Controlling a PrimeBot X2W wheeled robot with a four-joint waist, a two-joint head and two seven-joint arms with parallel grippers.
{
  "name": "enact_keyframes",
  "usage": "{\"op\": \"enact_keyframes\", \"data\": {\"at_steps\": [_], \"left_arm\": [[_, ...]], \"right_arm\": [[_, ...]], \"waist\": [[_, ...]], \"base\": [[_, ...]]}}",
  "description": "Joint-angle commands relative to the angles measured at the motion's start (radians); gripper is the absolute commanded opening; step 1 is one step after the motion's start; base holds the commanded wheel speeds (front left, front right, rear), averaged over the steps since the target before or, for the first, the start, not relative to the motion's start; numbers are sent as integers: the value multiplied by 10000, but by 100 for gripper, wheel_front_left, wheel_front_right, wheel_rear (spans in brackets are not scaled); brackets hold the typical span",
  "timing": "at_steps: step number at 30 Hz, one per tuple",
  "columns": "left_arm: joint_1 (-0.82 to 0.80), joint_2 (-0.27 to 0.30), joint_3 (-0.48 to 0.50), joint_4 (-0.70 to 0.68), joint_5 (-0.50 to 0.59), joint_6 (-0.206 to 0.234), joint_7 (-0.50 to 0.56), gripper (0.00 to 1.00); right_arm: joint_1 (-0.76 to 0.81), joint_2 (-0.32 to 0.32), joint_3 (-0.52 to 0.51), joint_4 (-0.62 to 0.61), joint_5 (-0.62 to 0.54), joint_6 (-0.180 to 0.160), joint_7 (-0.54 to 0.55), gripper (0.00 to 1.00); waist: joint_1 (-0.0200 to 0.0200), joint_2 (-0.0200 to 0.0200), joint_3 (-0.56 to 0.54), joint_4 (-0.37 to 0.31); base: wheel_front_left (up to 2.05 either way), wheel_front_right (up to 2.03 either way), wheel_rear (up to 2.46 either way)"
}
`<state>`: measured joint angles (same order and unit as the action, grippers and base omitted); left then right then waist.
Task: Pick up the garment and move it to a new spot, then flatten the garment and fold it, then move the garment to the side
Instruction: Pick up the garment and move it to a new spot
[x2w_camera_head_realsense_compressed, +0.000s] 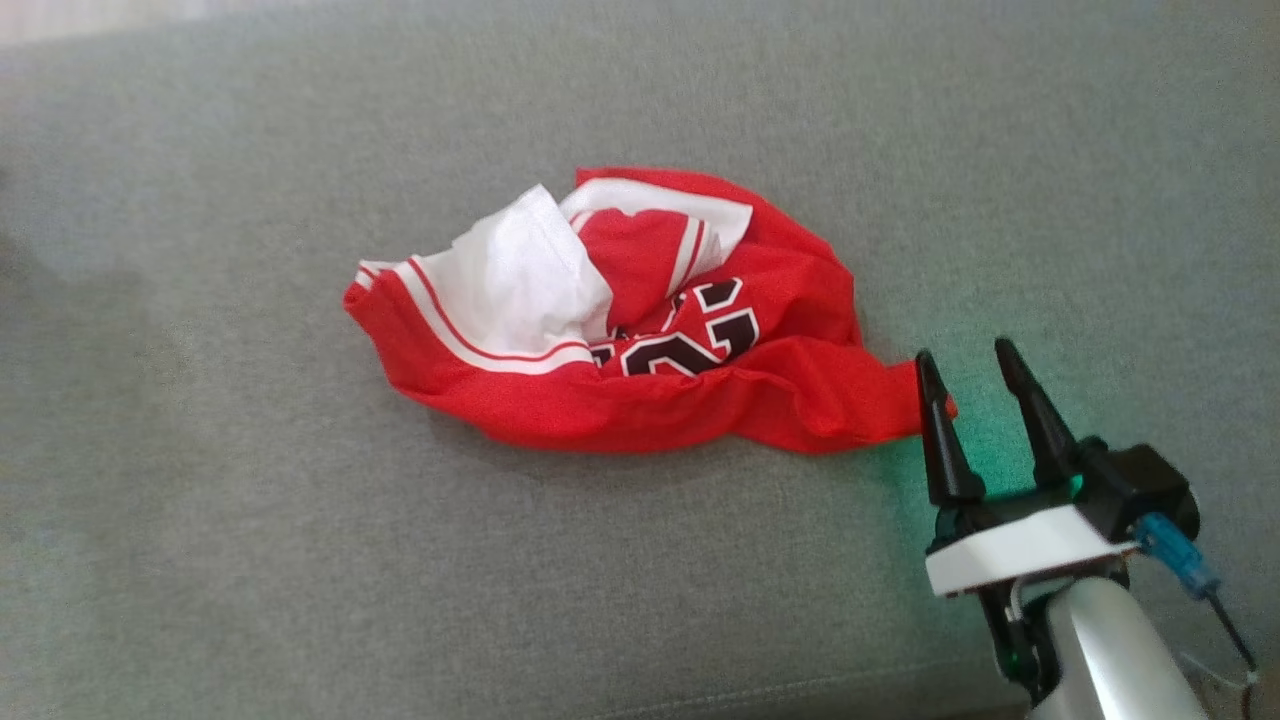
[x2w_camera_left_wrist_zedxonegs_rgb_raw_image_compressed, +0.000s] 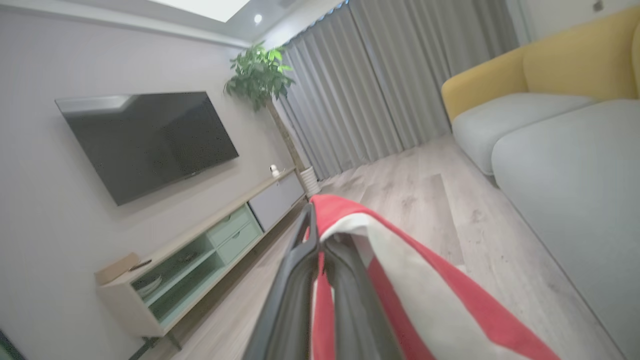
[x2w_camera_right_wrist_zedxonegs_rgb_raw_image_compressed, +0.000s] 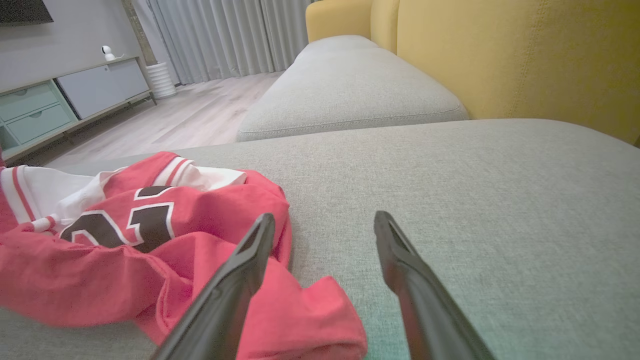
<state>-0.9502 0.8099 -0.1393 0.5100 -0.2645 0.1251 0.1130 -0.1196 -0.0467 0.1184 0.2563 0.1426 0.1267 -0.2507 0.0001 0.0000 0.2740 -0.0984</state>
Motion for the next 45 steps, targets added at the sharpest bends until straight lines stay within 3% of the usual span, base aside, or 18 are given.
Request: {"op": "enact_keyframes", "data": {"at_steps": [1,8,15,16,19,26,38,42,45], "left_arm": [[-434,757,482,13,69,161,-3,0],[-66,948,836,1342,-102,565,-161,0],[695,469,1273,2780,-680,940,-481,0],[787,337,1318,2948,-800,918,-497,14],[1030,-125,1450,3451,-1226,754,-414,100],[1350,-596,1462,4113,-1684,168,-632,100],[760,-235,381,3637,-1043,-1035,-855,100],[633,-709,38,2985,-1002,-1363,-1235,100],[830,-1552,-133,2449,-1228,-1482,-1587,100]], "right_arm": [[-324,-35,166,-412,-108,40,-111,100],[-440,-35,5,-770,-358,40,-111,100],[-508,-35,-199,-1098,-601,40,-111,100],[-516,-35,-223,-1131,-631,40,-111,100],[-524,-35,-250,-1193,-725,40,-111,100],[-518,-35,-189,-1163,-821,40,-111,100],[-235,-35,59,-678,-446,40,-111,100],[-47,-35,36,-503,-251,40,-111,100],[163,-35,-47,-362,-171,40,-111,100]], "waist": [[-1,0,433,-185],[-1,0,1311,-289],[-1,0,1974,-133],[-1,0,2015,-89],[-1,0,2046,60],[-1,0,1644,410],[-1,0,-299,881],[-1,0,-1094,929],[-1,0,-1661,960]], "base": [[0,0,0],[0,0,0],[0,0,0],[0,0,0],[0,0,0],[0,0,0],[0,0,0],[0,0,0],[0,0,0]]}}
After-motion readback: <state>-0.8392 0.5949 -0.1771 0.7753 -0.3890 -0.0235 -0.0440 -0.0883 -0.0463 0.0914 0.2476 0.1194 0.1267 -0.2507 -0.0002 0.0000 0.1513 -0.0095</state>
